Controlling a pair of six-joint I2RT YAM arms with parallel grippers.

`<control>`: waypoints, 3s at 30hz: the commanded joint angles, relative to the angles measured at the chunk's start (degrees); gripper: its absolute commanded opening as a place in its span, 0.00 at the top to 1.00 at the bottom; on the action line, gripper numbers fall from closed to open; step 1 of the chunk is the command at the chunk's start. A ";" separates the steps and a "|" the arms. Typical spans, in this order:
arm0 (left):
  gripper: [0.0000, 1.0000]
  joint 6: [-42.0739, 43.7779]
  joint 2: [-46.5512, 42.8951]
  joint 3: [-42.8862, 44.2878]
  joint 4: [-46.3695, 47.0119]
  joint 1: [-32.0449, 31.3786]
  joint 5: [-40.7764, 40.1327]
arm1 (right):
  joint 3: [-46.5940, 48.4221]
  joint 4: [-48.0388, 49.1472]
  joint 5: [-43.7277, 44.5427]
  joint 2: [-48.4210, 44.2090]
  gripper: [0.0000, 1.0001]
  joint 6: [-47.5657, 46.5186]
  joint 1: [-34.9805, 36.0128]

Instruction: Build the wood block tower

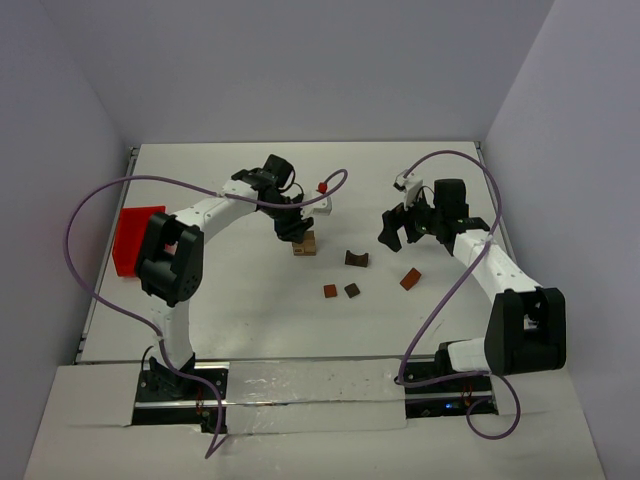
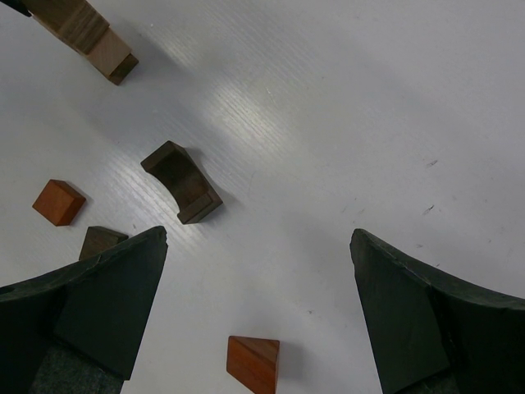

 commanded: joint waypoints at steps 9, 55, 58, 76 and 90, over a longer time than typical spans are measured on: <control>0.26 0.40 -1.85 1.09 1.26 -0.50 1.93 | 0.69 0.91 -0.24 0.64 0.00 -0.57 0.24; 0.54 0.99 -0.44 1.41 0.99 -1.12 1.75 | 0.78 0.74 -0.67 0.73 0.00 -0.66 0.30; 0.55 1.00 -0.35 1.50 0.90 -1.21 1.76 | 0.77 0.67 -0.67 0.64 0.00 -0.66 0.30; 0.61 0.82 -0.26 1.64 0.90 -1.30 1.40 | 0.69 0.76 -0.76 0.69 0.00 -0.57 0.30; 0.22 1.08 -2.12 0.43 1.65 -1.21 0.63 | 0.97 0.08 -0.67 0.73 0.00 -1.30 0.32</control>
